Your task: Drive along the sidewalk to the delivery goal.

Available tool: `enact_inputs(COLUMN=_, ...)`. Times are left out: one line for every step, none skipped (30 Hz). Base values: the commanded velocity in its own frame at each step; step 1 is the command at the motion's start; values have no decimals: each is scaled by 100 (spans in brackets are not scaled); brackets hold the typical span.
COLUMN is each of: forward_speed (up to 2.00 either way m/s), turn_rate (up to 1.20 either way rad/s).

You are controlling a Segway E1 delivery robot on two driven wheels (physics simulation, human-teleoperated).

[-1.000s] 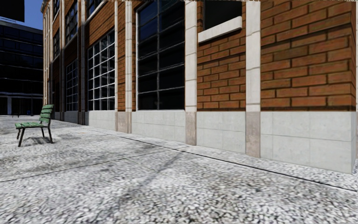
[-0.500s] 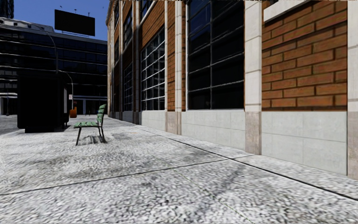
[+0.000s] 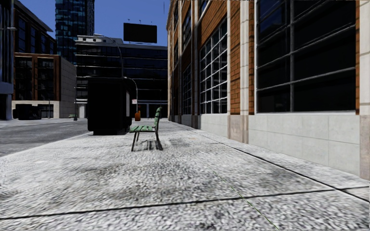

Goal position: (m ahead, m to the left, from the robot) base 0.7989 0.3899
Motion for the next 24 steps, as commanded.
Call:
enact_inputs(forward_speed=135, turn_rate=68)
enact_inputs(forward_speed=135, turn_rate=68)
enact_inputs(forward_speed=135, turn_rate=68)
enact_inputs(forward_speed=135, turn_rate=68)
enact_inputs(forward_speed=135, turn_rate=68)
enact_inputs(forward_speed=135, turn_rate=51)
enact_inputs(forward_speed=135, turn_rate=0)
enact_inputs(forward_speed=135, turn_rate=0)
enact_inputs(forward_speed=135, turn_rate=0)
enact_inputs(forward_speed=135, turn_rate=0)
enact_inputs(forward_speed=131, turn_rate=0)
enact_inputs(forward_speed=0, turn_rate=0)
enact_inputs(forward_speed=0, turn_rate=0)
enact_inputs(forward_speed=0, turn_rate=0)
enact_inputs(forward_speed=0, turn_rate=0)
enact_inputs(forward_speed=0, turn_rate=0)
enact_inputs(forward_speed=0, turn_rate=0)
enact_inputs(forward_speed=0, turn_rate=0)
enact_inputs(forward_speed=0, turn_rate=0)
enact_inputs(forward_speed=0, turn_rate=0)
enact_inputs(forward_speed=0, turn_rate=0)
enact_inputs(forward_speed=0, turn_rate=0)
enact_inputs(forward_speed=0, turn_rate=0)
enact_inputs(forward_speed=0, turn_rate=0)
